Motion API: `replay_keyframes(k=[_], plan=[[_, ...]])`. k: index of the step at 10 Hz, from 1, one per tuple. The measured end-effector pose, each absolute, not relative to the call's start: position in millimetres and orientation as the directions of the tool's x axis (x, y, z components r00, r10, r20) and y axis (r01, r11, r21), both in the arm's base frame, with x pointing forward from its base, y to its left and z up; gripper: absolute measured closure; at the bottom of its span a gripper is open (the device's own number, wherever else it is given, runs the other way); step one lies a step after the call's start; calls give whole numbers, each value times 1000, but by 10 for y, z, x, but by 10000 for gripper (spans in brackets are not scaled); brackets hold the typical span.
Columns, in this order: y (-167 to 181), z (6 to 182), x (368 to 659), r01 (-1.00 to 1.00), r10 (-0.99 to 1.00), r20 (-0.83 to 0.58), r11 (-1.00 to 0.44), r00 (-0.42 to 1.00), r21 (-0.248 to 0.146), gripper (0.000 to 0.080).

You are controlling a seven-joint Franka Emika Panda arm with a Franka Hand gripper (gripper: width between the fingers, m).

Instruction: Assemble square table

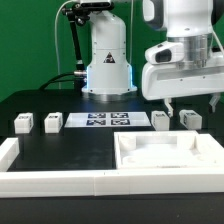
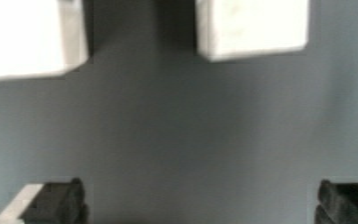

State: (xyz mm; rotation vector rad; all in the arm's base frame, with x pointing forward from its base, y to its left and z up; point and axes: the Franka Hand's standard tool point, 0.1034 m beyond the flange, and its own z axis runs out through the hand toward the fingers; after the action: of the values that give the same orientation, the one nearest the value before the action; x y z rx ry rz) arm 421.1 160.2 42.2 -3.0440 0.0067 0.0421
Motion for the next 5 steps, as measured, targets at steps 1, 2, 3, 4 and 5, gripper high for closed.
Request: replay_keyframes(k=[1, 2, 3, 4, 5], plan=[[1685, 408, 4141, 15, 18, -33, -995, 999, -96, 150], [1740, 423, 4109, 29, 33, -32, -995, 999, -97, 150], [1755, 421, 4080, 45, 49, -35, -994, 998, -97, 150], [1740, 416, 4075, 45, 51, -55, -995, 997, -93, 150], [1743, 417, 4082, 46, 51, -54, -995, 997, -93, 150]])
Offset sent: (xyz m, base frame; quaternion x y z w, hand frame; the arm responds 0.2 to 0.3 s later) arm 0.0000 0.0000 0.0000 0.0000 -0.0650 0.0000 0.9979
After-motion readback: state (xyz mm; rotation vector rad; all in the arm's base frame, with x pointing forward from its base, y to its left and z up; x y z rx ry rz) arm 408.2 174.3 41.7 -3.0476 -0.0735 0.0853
